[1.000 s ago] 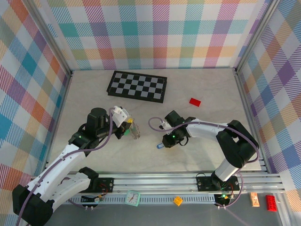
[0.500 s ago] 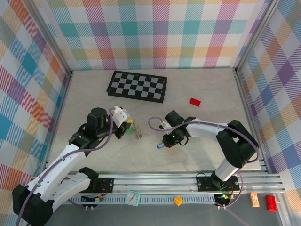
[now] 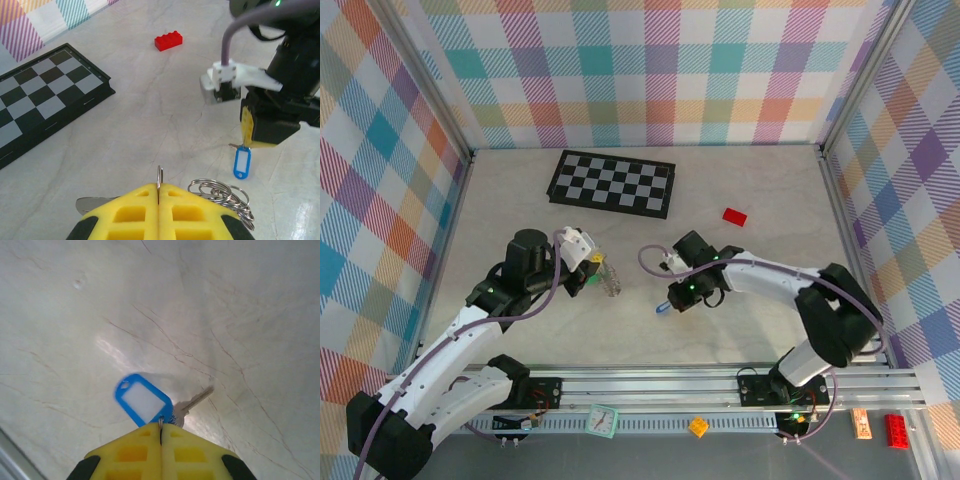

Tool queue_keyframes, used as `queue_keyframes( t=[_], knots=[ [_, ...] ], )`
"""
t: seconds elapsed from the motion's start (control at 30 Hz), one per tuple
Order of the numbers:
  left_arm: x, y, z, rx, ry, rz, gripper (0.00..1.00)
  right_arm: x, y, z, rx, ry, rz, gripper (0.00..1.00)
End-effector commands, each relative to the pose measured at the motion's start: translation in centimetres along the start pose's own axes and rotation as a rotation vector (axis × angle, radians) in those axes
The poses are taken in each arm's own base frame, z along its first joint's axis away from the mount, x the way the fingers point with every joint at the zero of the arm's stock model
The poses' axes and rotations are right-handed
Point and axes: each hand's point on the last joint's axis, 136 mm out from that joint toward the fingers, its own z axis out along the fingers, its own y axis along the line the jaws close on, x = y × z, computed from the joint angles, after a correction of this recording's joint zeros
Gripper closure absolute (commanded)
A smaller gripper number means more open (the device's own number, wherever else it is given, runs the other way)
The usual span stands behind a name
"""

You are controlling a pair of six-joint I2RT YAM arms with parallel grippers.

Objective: Put the keys on the keyring

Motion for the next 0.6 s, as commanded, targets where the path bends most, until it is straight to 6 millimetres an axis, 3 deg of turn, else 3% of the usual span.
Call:
queue_keyframes(
  t=[0.0, 0.23, 0.57],
  knots=[
    [-1.6, -1.2, -0.3, 0.066, -0.049, 0.025, 1.0, -1.9, 1.3, -2.9, 0.002, -0.096, -0.107, 1.0],
    [-2.0, -3.5, -0.1, 0.207, -0.069, -0.011, 1.0, -4.4, 5.0, -6.8, -0.006, -0.361, -0.416, 1.0],
    [-1.9, -5.4, 0.2, 0.295, -0.084, 0.001, 1.0, -5.8, 9.4, -10.2, -0.178, -0.542, -0.562, 1.0]
  ],
)
